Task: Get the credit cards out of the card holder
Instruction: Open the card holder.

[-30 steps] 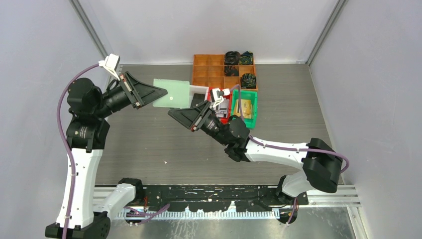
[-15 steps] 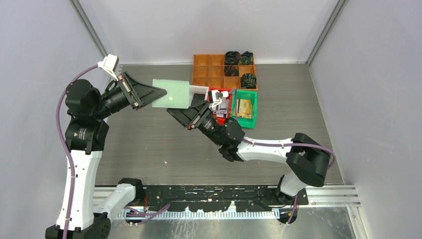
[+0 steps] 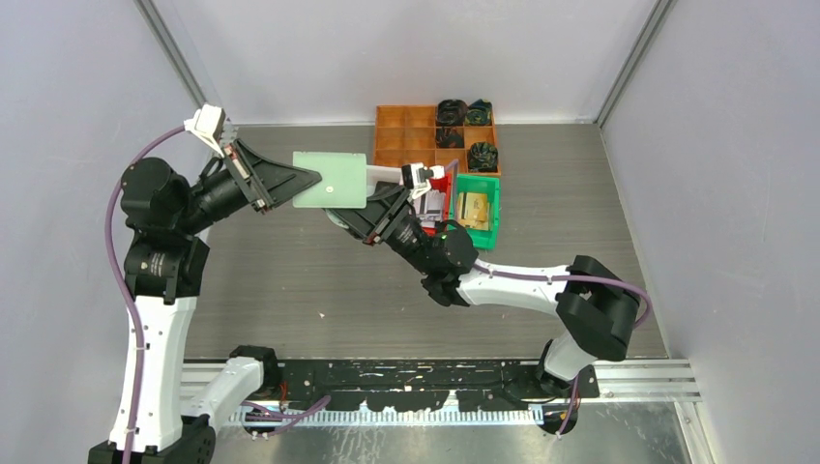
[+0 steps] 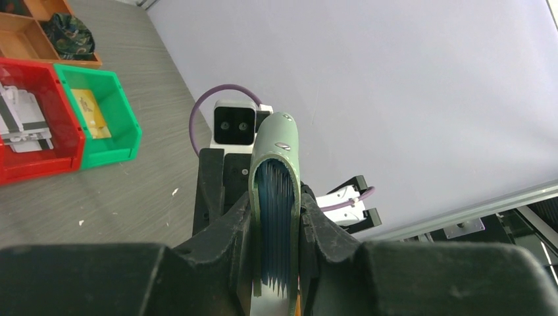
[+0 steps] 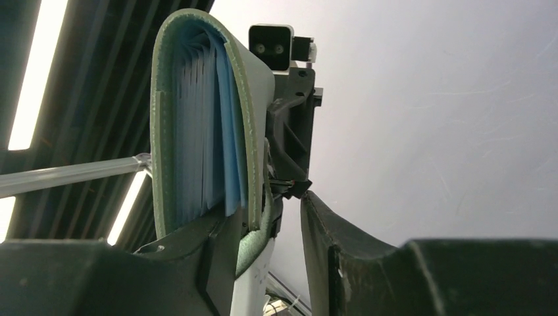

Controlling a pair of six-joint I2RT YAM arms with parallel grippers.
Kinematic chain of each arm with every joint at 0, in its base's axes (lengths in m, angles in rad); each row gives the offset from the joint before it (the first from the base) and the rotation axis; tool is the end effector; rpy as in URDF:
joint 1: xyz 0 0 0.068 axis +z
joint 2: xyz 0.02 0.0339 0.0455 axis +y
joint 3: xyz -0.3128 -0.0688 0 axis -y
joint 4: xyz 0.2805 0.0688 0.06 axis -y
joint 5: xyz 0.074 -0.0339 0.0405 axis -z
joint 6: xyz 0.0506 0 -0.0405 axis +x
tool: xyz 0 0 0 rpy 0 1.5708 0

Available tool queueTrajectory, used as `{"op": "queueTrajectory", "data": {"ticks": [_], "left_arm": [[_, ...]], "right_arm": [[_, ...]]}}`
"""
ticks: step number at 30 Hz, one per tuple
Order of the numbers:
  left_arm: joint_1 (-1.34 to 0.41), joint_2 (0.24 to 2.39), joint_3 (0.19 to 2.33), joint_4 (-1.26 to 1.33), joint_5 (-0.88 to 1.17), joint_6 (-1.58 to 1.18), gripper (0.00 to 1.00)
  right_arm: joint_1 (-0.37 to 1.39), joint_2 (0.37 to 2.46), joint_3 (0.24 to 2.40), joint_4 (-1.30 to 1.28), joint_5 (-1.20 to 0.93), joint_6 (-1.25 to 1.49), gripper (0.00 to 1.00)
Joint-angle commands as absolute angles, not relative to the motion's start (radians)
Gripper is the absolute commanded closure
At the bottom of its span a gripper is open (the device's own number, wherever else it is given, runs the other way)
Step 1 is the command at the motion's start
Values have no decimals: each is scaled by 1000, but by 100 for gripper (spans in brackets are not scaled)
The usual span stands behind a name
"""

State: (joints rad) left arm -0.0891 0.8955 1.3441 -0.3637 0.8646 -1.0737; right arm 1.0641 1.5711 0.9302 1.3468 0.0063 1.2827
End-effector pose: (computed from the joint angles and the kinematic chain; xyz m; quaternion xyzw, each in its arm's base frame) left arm 0.1536 -0.0524 0.5424 -0.0184 0.6871 -0.6041 0.4032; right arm 0.1826 0.3283 0.3875 0.0486 0.4163 0.8367 0.3526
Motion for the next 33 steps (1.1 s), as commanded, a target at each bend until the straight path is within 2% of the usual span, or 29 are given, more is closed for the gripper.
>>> {"op": "queueTrajectory", "data": {"ticks": [1,5,7,9,10,11,14,15,19,23,28,33], "left_arm": [[-84,876,1370,-294,897,-1082,100],[-84,870,1356,-297,899,-1076,100],[-84,864,1344,-298,897,-1068,100],[-85,863,1339,-311,894,-1043,100],[-83,863,1341,-329,893,-1015,91],[-82,864,1348,-361,893,-970,77],[-77,872,1400,-549,847,-708,13],[-77,869,1421,-612,798,-566,2],[-77,816,1405,-740,675,-149,0],[-77,734,1305,-781,676,107,0],[-77,675,1194,-804,744,204,2],[-77,655,1195,-897,872,348,3]], "right_arm": [[1051,1565,1009,1430,-45,1290,57],[1049,1562,1013,1430,-44,1290,62],[1048,1559,1019,1429,-46,1291,70],[1044,1555,1011,1424,-37,1300,84],[1039,1547,1002,1413,-35,1307,92],[1030,1526,993,1392,-41,1310,98],[997,1428,966,1177,-97,1279,99],[991,1380,976,971,-128,1245,99],[991,1259,1186,128,-150,921,99],[992,1300,1365,-353,-188,777,99],[993,1323,1392,-478,-318,665,99],[997,1358,1503,-672,-463,464,99]]}}
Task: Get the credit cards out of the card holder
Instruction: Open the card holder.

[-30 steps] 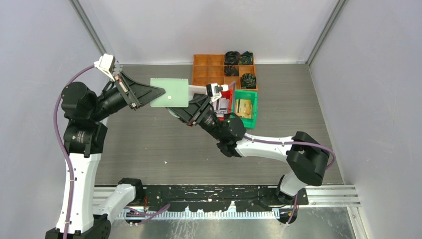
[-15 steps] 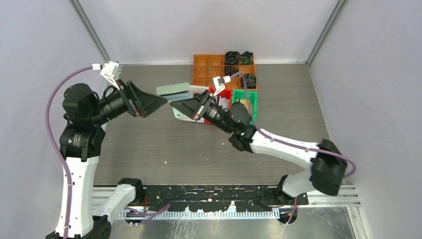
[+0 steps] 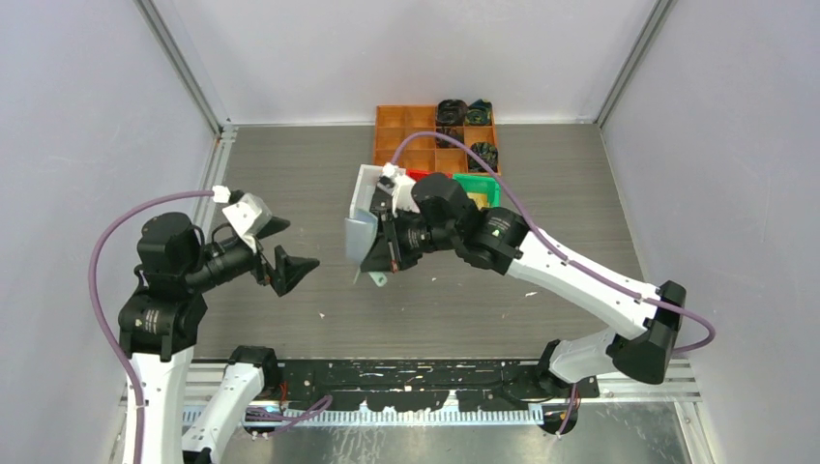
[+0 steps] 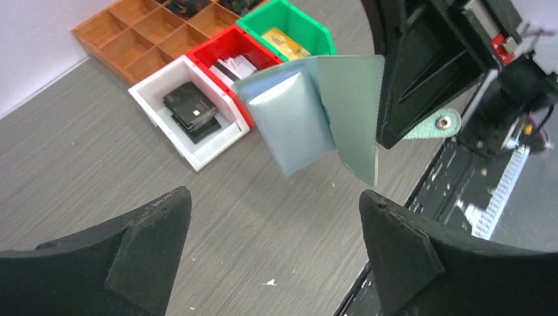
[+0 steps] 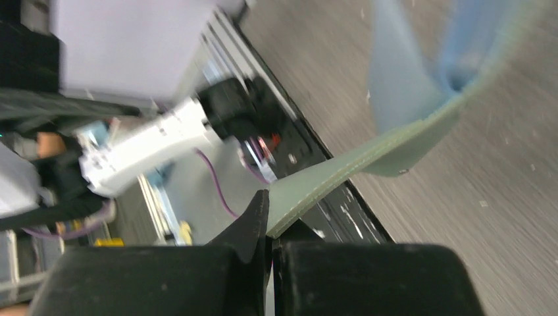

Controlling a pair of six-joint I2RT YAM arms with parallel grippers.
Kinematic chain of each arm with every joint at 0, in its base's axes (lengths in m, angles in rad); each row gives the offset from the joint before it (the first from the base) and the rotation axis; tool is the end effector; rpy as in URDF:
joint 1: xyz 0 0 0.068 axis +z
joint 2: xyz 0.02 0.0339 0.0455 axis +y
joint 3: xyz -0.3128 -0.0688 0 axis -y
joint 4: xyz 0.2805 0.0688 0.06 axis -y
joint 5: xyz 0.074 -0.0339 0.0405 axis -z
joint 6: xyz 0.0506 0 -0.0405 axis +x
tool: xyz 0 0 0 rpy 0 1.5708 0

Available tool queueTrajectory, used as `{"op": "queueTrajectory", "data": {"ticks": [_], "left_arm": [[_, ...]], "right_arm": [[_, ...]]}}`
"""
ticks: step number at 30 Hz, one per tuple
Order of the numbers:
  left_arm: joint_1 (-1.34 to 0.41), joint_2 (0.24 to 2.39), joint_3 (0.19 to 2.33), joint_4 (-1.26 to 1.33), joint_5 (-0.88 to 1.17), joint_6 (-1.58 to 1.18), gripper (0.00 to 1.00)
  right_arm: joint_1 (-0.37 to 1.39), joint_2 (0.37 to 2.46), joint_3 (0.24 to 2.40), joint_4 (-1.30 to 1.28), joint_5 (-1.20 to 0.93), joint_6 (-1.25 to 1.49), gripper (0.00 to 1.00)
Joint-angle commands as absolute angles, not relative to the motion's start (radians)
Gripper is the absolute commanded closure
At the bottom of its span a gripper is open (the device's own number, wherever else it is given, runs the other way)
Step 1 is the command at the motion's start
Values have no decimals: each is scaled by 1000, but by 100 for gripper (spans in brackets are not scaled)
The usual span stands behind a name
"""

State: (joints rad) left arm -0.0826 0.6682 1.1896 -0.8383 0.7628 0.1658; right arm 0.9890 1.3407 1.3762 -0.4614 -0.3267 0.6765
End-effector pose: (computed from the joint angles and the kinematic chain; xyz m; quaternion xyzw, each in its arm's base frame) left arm 0.0897 -0.0425 0.4646 0.3098 0.7188 -0.2785 0.5566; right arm 0.1721 0.2912 0.4376 -0.2161 0.8056 0.4874 0.2585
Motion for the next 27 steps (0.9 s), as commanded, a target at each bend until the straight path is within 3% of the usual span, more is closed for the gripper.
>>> {"op": "queueTrajectory", "data": {"ticks": [1,13,23,27], "left_arm": [[-77,647,1191,-908,882,389,3],[-77,496,999,-968,928,843,5],[-77,437,973,-826,1059,765,7],[-77,489,1058,-1006,1232,807,5]], "right_arm": [[999,1370,1535,-716,-466,427,99],[1082,1473,1710,-848,-720,209,99],[1127,1574,1854,-865,-826,158,99],[1169,1619,1896,-885,-804,120,99]]}}
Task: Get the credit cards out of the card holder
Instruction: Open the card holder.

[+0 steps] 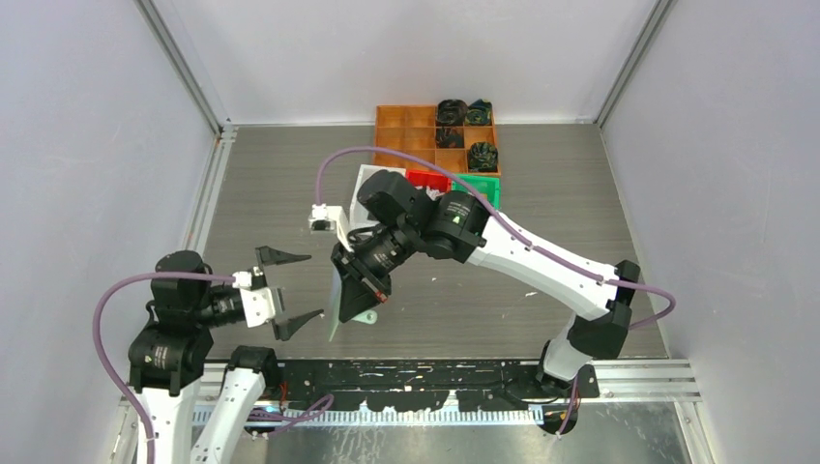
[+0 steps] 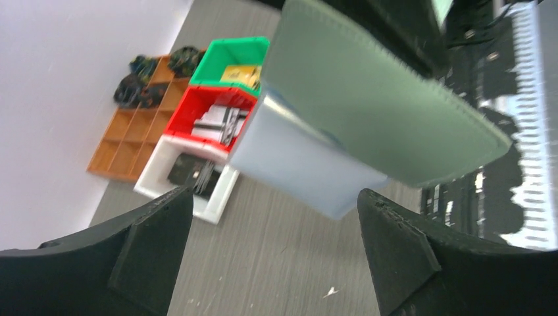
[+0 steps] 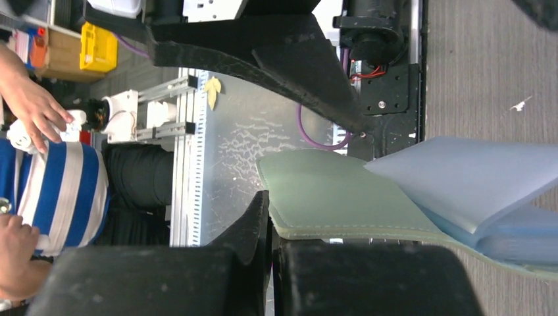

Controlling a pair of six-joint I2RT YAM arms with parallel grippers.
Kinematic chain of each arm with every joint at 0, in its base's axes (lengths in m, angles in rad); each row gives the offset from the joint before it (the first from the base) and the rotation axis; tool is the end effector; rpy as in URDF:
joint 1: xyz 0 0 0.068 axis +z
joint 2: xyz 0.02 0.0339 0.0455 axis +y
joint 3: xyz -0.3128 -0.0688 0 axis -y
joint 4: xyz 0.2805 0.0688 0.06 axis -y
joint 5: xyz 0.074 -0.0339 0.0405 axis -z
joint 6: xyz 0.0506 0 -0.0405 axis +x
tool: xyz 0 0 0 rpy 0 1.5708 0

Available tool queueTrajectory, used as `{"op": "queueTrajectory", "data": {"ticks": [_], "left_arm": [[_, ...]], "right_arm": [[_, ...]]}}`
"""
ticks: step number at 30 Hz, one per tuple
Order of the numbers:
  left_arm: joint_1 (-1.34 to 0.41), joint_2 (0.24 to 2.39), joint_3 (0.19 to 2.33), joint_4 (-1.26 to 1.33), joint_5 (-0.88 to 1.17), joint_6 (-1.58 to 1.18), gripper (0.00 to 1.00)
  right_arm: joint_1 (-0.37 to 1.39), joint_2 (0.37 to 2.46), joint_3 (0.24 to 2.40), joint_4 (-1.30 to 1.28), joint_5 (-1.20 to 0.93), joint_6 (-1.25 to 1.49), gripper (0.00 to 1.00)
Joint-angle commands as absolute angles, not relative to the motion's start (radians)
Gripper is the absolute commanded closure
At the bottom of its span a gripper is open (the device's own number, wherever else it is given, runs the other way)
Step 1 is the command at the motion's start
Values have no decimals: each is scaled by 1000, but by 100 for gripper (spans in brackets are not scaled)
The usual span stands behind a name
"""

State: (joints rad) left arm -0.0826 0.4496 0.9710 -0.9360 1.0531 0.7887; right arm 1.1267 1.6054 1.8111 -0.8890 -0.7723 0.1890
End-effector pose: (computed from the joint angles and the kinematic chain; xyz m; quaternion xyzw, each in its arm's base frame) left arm 0.0385 -0.0473 0.4013 0.5545 0.5405 -0.2316 0.5888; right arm 0.1308 0.3571 0.4725 -0.5223 0.6733 0.5123 0.1067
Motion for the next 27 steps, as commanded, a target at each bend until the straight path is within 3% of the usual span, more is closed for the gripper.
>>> {"op": "queueTrajectory", "data": {"ticks": [1,12,19,23,27], "left_arm": [[-77,493,1066,-1027,1260,807,6],[-77,436,1100,-1087,1365,610,4],[-78,407,1060,-1076,1366,558,6],[-77,416,1071,-1058,1361,529,18],[-77,418,1075,-1115,1326,592,46]], "right_arm": [[1176,1637,1916,-903,-799,107,99],[1212,1827,2182,-1103,-800,-24,99],[1219,1829,2194,-1061,-862,-35,99],[1217,1821,2196,-1058,-839,-40,99],[1203,1773,2156,-1029,-822,-49,99]]}}
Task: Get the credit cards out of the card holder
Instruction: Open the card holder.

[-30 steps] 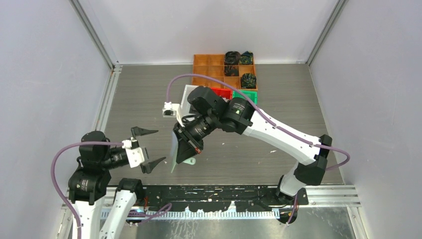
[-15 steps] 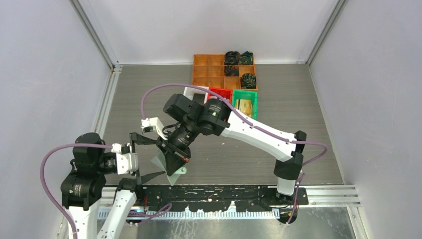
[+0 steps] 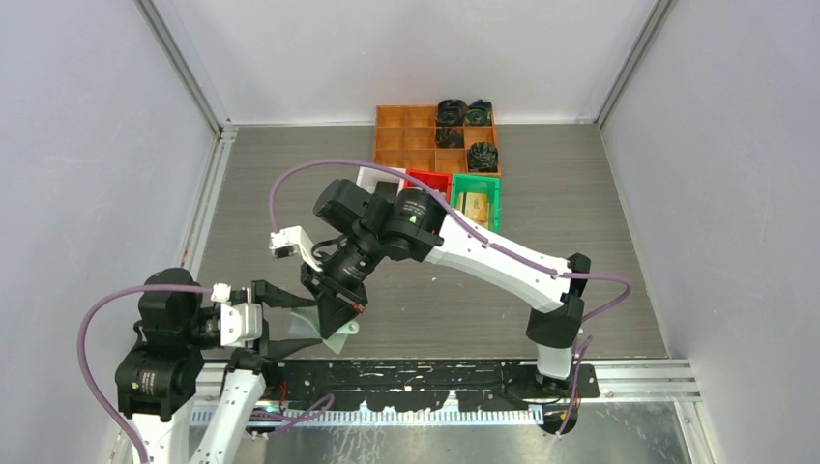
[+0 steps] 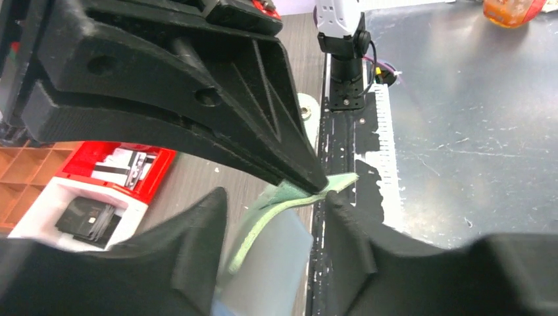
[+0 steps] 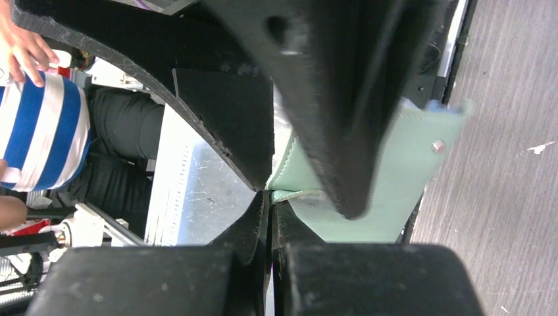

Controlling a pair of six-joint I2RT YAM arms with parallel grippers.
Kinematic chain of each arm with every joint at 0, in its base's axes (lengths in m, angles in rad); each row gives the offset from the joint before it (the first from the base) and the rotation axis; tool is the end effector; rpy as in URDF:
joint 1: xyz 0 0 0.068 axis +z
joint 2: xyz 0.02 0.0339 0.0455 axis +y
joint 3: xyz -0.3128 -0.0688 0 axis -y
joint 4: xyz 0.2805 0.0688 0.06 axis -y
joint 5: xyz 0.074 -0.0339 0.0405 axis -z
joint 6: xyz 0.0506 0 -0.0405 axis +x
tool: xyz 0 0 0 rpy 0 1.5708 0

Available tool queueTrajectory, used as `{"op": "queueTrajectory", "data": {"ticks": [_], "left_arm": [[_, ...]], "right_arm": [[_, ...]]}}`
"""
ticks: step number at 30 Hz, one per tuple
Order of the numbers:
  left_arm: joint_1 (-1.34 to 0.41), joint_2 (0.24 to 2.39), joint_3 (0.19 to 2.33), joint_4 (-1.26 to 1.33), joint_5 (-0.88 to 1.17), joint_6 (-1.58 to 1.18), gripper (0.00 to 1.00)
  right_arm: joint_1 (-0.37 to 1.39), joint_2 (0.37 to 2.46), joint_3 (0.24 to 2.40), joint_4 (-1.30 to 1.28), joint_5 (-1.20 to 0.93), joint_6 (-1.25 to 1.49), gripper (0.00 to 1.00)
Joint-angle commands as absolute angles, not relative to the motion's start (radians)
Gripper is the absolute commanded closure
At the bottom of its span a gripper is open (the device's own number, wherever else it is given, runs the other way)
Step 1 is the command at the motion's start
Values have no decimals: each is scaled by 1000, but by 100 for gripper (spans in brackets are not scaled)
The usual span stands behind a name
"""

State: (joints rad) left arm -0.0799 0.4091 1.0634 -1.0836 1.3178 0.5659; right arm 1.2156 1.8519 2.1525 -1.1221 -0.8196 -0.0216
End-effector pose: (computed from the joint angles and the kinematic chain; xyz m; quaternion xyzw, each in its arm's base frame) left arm -0.0060 -0.0487 0.4202 0.5248 0.5260 -0.3973 0.5386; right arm 0.1152 0.4168 0.4749 -0.6138 0.6109 0.4953 0.0691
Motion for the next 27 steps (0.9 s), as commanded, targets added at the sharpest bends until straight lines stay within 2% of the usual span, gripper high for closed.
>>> {"op": "queueTrajectory", "data": {"ticks": [1,2,4,14,18,19,22,27], "left_arm": [[-77,415,1074,-1123,1314,610,53],[-77,414,1073,-1124,1298,615,60],[-77,410,1074,-1125,1277,624,66],[-77,406,1079,-1125,1240,657,64],[-77,409,1069,-1081,1233,659,80],[-77,407,1063,-1048,1231,630,84],[-77,392,1039,-902,1215,486,99],[-77,409,1033,-790,1122,271,100]], "right_arm": [[1198,1755,2138,-1015,-818,-49,99],[1194,1737,2118,-998,-812,-51,99],[1183,1702,2081,-976,-805,-53,99],[1161,1636,2029,-971,-797,-63,99],[1161,1645,2034,-968,-816,-50,99],[1160,1649,2035,-966,-825,-43,96],[1160,1664,2039,-945,-819,-17,68],[1139,1627,2020,-897,-683,-9,39]]}}
